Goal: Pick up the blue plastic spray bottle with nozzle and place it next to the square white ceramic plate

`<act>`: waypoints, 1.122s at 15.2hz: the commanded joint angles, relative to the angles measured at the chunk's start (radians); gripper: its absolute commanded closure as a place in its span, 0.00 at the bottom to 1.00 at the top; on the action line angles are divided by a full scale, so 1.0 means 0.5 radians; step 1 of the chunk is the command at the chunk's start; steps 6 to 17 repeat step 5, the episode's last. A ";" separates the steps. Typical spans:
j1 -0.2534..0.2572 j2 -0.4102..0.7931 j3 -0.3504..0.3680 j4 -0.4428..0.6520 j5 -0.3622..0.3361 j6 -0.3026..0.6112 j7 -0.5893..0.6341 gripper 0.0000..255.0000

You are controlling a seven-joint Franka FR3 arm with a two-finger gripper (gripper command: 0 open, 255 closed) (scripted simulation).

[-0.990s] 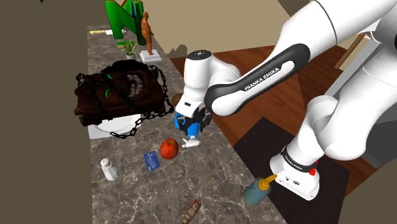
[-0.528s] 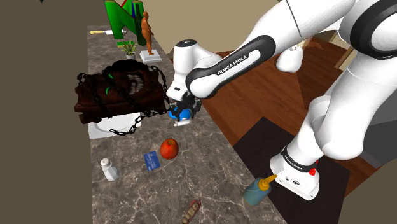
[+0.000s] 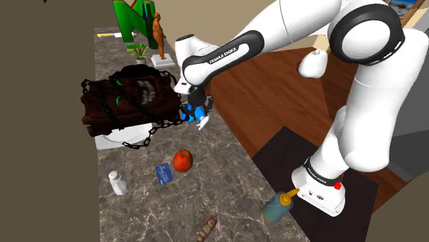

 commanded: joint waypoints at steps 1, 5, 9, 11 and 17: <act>-0.044 0.114 -0.023 0.169 0.007 0.326 -0.059 1.00; -0.121 0.365 -0.051 0.565 0.027 0.180 -0.164 1.00; -0.121 0.365 -0.051 0.565 0.027 0.180 -0.164 1.00; -0.121 0.365 -0.051 0.565 0.027 0.180 -0.164 1.00; -0.121 0.365 -0.051 0.565 0.027 0.180 -0.164 1.00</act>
